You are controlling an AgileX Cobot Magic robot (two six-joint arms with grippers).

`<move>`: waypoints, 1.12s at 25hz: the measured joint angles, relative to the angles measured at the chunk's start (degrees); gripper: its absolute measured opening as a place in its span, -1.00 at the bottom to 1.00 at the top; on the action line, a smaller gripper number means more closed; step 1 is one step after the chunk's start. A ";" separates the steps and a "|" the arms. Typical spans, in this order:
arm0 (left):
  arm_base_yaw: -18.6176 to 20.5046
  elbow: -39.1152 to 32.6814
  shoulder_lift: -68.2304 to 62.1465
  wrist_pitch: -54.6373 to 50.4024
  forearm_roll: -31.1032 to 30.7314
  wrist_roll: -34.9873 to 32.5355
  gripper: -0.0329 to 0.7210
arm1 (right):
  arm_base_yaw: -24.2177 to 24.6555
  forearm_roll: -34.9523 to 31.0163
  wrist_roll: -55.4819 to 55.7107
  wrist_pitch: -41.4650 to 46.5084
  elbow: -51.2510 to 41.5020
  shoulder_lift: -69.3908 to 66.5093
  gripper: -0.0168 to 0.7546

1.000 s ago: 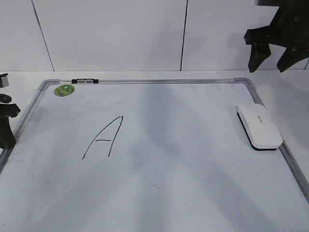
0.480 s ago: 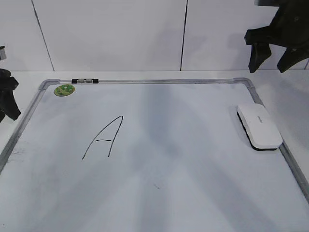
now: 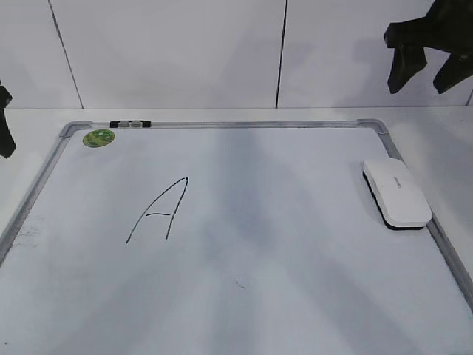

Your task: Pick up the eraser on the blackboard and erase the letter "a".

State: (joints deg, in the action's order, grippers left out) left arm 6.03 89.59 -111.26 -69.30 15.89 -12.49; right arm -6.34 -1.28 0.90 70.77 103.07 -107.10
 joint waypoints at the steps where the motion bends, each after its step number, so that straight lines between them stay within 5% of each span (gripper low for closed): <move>1: 0.00 0.00 0.98 0.00 -0.68 0.61 0.16 | 0.00 -0.12 -0.11 0.01 0.00 0.75 0.45; 12: -0.37 0.10 16.02 -1.21 -1.58 3.07 0.21 | 0.00 0.10 -0.90 0.13 -10.25 10.86 0.45; 28: -7.81 -3.73 35.26 -1.90 -3.04 6.48 0.38 | 0.00 -0.29 -0.90 0.49 -21.09 24.36 0.45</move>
State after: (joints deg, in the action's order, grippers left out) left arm -1.78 85.85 -76.00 -71.20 12.84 -6.01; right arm -6.34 -1.57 0.00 71.26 81.98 -82.74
